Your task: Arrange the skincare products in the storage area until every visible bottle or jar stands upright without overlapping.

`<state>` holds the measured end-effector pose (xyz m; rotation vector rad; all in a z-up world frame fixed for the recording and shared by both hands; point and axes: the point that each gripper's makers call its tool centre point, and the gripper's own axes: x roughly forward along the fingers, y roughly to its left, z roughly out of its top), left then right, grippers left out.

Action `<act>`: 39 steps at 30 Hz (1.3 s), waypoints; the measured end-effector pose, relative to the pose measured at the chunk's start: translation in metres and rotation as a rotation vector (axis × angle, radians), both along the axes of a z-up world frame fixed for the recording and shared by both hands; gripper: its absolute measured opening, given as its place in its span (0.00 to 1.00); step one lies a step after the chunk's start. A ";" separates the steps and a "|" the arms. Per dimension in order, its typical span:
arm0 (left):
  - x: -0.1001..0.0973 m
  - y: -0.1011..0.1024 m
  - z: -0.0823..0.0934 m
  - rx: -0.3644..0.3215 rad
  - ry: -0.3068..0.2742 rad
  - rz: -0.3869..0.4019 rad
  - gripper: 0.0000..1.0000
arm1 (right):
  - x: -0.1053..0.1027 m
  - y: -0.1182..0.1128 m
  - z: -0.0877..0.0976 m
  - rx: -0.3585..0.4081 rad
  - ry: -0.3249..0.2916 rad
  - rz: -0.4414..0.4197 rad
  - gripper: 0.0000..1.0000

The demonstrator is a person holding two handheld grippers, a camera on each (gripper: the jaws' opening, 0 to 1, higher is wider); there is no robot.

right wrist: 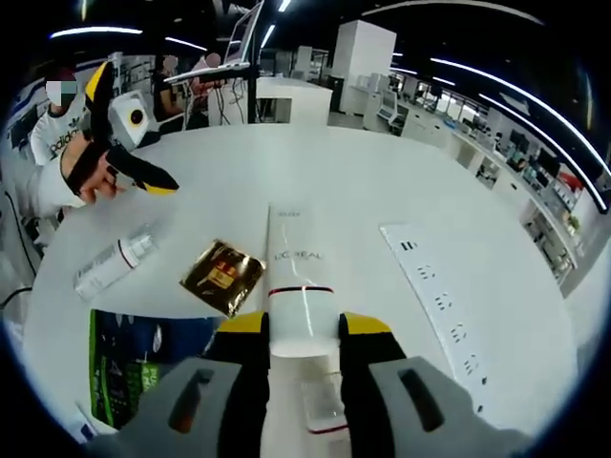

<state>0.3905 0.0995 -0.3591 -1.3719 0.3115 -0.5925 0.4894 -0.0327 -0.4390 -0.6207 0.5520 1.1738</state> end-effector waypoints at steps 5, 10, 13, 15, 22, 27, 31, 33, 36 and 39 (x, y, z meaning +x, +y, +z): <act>0.013 -0.003 -0.007 -0.017 0.038 0.000 1.00 | -0.002 0.003 0.004 -0.007 0.008 -0.013 0.26; 0.017 -0.006 -0.013 -0.038 0.070 0.008 1.00 | -0.004 0.004 0.006 -0.017 0.006 -0.022 0.26; 0.024 -0.004 -0.016 -0.054 0.088 0.013 0.99 | -0.005 0.004 0.009 -0.019 0.007 -0.027 0.26; 0.035 -0.004 -0.017 -0.071 0.102 0.015 0.95 | -0.005 0.005 0.011 -0.024 0.009 -0.032 0.26; 0.056 -0.008 -0.017 -0.152 0.156 0.029 0.96 | -0.008 0.011 0.021 -0.043 0.008 -0.040 0.26; 0.064 -0.014 -0.028 -0.148 0.204 0.004 0.99 | -0.008 0.013 0.022 -0.050 0.016 -0.048 0.26; 0.074 -0.014 -0.039 -0.158 0.250 0.016 0.92 | -0.009 0.014 0.022 -0.053 0.018 -0.051 0.26; 0.081 -0.012 -0.041 -0.179 0.261 0.031 0.86 | -0.010 0.015 0.022 -0.053 0.020 -0.053 0.26; 0.091 -0.012 -0.042 -0.217 0.275 0.049 0.83 | -0.010 0.015 0.021 -0.056 0.024 -0.054 0.26; 0.100 -0.015 -0.046 -0.229 0.294 0.063 0.83 | -0.012 0.016 0.019 -0.056 0.027 -0.052 0.26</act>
